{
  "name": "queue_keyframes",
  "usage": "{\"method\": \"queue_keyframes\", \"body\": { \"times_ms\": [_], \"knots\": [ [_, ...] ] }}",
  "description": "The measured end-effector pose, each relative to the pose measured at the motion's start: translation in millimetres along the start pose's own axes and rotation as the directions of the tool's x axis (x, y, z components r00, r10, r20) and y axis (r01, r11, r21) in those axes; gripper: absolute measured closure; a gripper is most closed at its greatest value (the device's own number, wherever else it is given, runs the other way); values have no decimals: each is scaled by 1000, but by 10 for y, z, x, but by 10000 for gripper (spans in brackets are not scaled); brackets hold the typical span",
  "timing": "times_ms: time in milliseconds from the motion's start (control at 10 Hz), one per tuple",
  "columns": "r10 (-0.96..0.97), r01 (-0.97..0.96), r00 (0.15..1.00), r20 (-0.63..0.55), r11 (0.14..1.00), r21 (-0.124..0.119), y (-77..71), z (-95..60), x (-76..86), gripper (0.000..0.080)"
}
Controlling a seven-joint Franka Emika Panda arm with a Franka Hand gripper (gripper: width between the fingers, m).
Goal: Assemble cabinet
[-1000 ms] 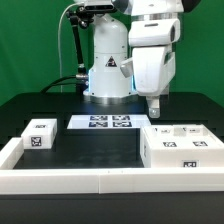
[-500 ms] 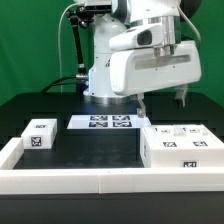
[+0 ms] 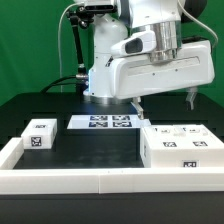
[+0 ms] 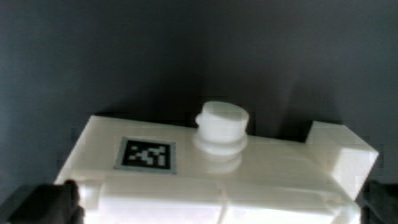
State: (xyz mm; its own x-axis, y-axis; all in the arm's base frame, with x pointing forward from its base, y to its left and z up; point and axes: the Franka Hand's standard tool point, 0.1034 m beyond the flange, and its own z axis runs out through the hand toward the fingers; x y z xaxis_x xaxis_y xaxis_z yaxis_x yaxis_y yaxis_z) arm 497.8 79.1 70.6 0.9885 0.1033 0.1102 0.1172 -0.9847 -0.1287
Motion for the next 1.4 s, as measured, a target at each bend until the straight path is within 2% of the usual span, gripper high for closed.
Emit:
{"method": "queue_keyframes", "body": {
  "times_ms": [100, 200, 300, 400, 600, 800, 1100, 1200, 1400],
  "knots": [
    [94, -94, 996, 1, 996, 0, -46, 0, -10, 4],
    [181, -181, 984, 5, 983, -19, -172, 15, -51, 4],
    [250, -249, 968, 11, 968, -40, -219, 65, -91, 4],
    [286, -285, 958, 7, 957, -56, -189, 105, -108, 4],
    [341, -341, 940, -9, 937, -73, -163, 198, -129, 4],
    [426, -427, 904, -28, 903, -50, -130, 222, -106, 4],
    [390, -391, 921, -24, 919, -51, -142, 227, -109, 4],
    [293, -294, 956, -12, 954, -58, -115, 275, -119, 4],
    [234, -233, 972, 10, 970, -73, -16, 396, -173, 4]
  ]
}}
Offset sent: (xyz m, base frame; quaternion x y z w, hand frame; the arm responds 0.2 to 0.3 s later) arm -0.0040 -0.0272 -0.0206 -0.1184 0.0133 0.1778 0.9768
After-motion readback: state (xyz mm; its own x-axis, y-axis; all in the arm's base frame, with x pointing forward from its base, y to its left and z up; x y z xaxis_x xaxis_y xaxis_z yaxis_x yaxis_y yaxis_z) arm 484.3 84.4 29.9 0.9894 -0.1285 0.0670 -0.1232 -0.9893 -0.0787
